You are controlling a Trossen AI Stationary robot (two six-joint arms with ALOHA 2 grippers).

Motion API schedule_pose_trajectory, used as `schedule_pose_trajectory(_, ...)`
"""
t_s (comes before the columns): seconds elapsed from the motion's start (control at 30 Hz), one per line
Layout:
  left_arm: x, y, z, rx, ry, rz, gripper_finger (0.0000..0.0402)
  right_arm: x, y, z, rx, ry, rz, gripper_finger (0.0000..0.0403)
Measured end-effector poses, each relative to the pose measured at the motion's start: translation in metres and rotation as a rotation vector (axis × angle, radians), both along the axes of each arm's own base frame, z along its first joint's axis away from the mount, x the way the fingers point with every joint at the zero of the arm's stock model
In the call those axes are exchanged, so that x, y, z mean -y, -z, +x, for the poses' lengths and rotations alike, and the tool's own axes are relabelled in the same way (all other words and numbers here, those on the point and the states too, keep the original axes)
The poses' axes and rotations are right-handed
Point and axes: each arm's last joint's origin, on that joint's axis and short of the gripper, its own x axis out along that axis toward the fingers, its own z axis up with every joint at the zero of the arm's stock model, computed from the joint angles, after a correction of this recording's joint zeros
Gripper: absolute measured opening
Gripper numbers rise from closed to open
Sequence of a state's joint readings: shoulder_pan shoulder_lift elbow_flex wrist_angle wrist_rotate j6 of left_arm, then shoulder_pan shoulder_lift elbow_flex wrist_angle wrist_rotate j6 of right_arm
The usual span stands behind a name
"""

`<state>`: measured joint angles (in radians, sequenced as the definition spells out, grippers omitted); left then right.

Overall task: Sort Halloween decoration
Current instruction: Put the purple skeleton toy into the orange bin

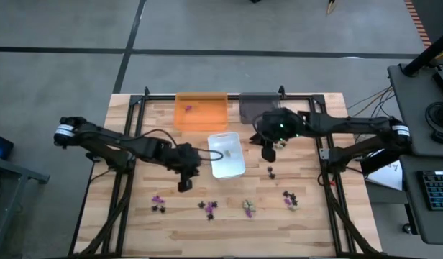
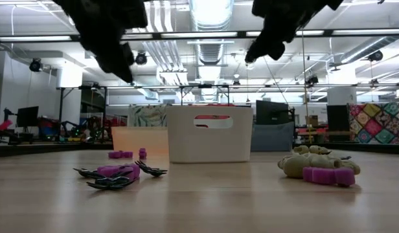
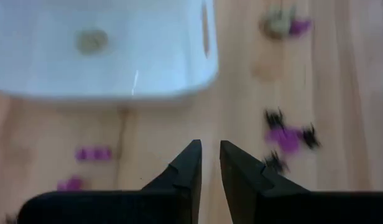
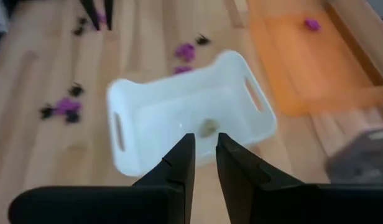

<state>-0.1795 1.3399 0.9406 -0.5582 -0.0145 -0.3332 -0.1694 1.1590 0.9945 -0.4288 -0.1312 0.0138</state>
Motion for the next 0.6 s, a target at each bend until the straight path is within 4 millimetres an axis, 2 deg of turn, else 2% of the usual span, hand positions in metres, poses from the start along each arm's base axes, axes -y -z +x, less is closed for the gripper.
schedule_pose_trajectory(0.13,0.016,-0.009,-0.011,-0.121,0.026,-0.003,0.0041,-0.012,0.001,0.001,0.050,-0.029,0.013,0.0055)
schedule_pose_trajectory(0.27,0.031,-0.008,-0.024,-0.220,0.032,-0.015,0.0041,-0.023,0.007,0.004,0.071,-0.070,0.015,0.0052)
schedule_pose_trajectory(0.6,0.071,-0.004,-0.044,-0.275,0.068,-0.070,0.0041,-0.062,0.025,0.004,0.090,-0.213,0.028,0.0052)
